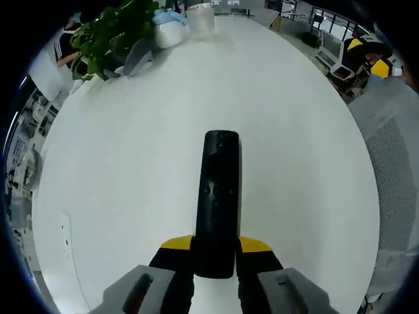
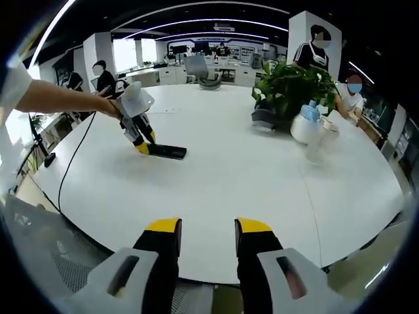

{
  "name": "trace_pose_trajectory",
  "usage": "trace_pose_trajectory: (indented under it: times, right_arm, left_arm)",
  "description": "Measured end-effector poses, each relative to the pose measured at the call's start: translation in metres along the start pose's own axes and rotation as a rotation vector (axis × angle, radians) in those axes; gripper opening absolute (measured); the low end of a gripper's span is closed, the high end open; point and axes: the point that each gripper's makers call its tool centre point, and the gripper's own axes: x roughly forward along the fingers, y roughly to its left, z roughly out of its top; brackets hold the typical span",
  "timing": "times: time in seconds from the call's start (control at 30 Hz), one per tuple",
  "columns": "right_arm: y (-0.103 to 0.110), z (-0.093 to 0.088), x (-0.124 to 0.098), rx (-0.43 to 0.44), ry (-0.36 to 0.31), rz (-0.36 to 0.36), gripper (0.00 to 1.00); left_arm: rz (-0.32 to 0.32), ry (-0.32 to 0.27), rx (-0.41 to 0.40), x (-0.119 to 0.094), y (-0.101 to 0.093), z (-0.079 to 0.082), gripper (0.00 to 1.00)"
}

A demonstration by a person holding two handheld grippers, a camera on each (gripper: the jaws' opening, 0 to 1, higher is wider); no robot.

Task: Press the specified remote control buttons in sequence, fully releasing each button before pressing the next.

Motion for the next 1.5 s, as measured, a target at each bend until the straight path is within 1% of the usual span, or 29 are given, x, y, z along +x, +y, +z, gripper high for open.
trace_pose_trajectory:
  times: [0.2, 0.43, 0.53, 0.6, 0.73, 0.83, 1.0, 1.27, 1.5]
  right_arm:
    - [0.000, 0.001, -0.001, -0.003, -0.003, 0.003, 0.31]
    - [0.002, 0.002, -0.001, 0.003, -0.013, 0.009, 0.32]
    - [0.002, 0.003, -0.002, 0.011, -0.019, 0.012, 0.32]
    - [0.002, 0.003, -0.002, 0.011, -0.021, 0.012, 0.31]
    - [0.001, 0.003, -0.003, 0.013, -0.021, 0.009, 0.30]
    - [0.001, 0.002, -0.002, 0.017, -0.014, 0.007, 0.30]
    - [0.003, 0.002, -0.003, 0.005, -0.013, 0.012, 0.29]
    - [0.003, 0.000, -0.002, 0.011, -0.004, 0.015, 0.28]
    - [0.004, 0.001, -0.003, -0.002, -0.005, 0.017, 0.27]
  left_arm:
    - [-0.003, -0.002, 0.004, 0.000, -0.009, 0.001, 0.22]
    - [-0.007, -0.001, 0.002, -0.001, -0.022, -0.001, 0.22]
    - [0.013, -0.001, 0.013, -0.001, -0.024, -0.002, 0.22]
    - [-0.001, 0.004, -0.003, -0.001, -0.027, -0.003, 0.22]
    - [-0.003, 0.010, 0.005, -0.002, -0.035, -0.003, 0.22]
    - [-0.006, 0.006, 0.002, -0.003, -0.037, -0.003, 0.22]
    - [-0.016, 0.012, -0.003, -0.004, -0.050, -0.008, 0.22]
    - [-0.016, -0.001, -0.027, -0.009, -0.069, -0.011, 0.22]
    - [-0.003, -0.009, -0.039, -0.015, -0.080, -0.013, 0.22]
